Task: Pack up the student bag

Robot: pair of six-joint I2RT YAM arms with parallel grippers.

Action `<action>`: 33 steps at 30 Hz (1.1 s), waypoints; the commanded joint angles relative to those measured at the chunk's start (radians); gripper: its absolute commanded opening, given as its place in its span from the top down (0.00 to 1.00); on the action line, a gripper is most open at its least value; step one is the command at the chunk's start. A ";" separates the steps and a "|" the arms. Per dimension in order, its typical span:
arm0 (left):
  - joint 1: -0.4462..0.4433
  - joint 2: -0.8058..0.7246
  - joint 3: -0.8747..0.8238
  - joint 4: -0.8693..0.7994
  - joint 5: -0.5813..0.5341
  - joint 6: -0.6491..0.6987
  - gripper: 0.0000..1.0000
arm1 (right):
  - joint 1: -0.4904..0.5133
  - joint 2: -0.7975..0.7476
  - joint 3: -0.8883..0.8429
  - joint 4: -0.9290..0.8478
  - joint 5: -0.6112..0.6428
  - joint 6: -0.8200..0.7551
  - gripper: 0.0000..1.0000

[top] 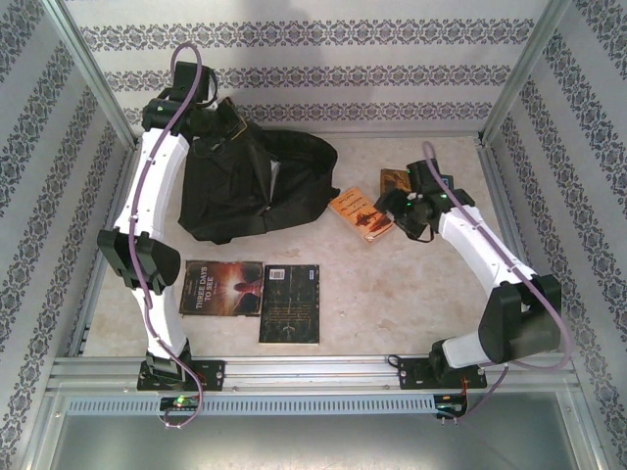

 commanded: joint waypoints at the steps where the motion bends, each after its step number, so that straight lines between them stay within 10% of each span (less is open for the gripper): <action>1: 0.009 -0.051 -0.041 0.078 0.049 -0.027 1.00 | -0.083 0.033 -0.065 0.179 -0.072 0.233 0.25; 21: -0.003 -0.073 -0.175 0.096 0.114 -0.048 1.00 | -0.204 0.493 0.066 0.534 -0.115 0.630 0.25; 33: -0.004 -0.068 -0.188 0.087 0.107 -0.027 1.00 | -0.208 0.596 0.132 0.481 -0.091 0.642 0.58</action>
